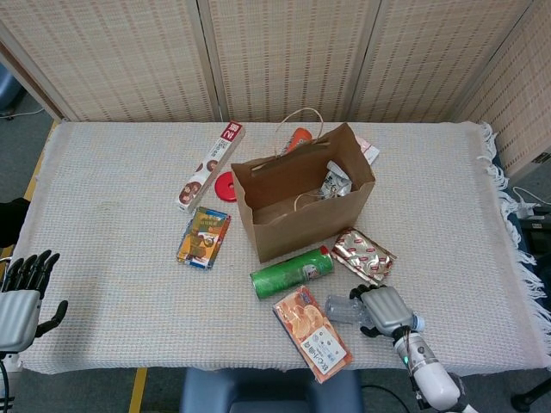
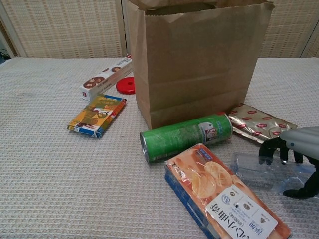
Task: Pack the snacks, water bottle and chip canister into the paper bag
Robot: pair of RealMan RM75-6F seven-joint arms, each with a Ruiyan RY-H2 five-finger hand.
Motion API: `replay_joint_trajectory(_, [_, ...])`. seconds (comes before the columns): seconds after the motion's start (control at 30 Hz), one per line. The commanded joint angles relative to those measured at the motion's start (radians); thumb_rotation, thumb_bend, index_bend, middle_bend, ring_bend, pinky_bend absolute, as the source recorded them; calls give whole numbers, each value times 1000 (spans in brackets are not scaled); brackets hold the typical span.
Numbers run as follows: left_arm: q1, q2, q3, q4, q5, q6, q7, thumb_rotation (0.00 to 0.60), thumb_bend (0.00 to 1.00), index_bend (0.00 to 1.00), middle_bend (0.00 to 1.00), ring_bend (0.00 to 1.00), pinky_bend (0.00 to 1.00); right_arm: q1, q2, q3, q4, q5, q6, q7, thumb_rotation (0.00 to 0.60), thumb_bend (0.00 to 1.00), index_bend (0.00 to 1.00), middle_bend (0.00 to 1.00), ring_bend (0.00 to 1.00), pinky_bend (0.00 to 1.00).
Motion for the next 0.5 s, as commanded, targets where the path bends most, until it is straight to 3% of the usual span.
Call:
replay_joint_trajectory(0.03, [0,0,0,0,0,0,0,600,373,0,0,0,0,-9,4,1,0,-17,24,8,600,323,652,559,609,661])
replay_joint_trajectory(0.1, [0,0,0,0,0,0,0,600,374,0,0,0,0,-12,14,3,-7,-25,31,21,600,328,665,570,623,670])
replay_joint_trajectory(0.3, [0,-1,0,-1,0,1,4,600,375,0,0,0,0,-40,159,81,-138,-131,112,195,600,342,685,588,645,679])
replay_joint_trajectory(0.5, [1,-3,-1,-2,-2,2,9,600,373,0,0,0,0,-28,269,194,-272,-192,172,299,600,342,685,588,645,680])
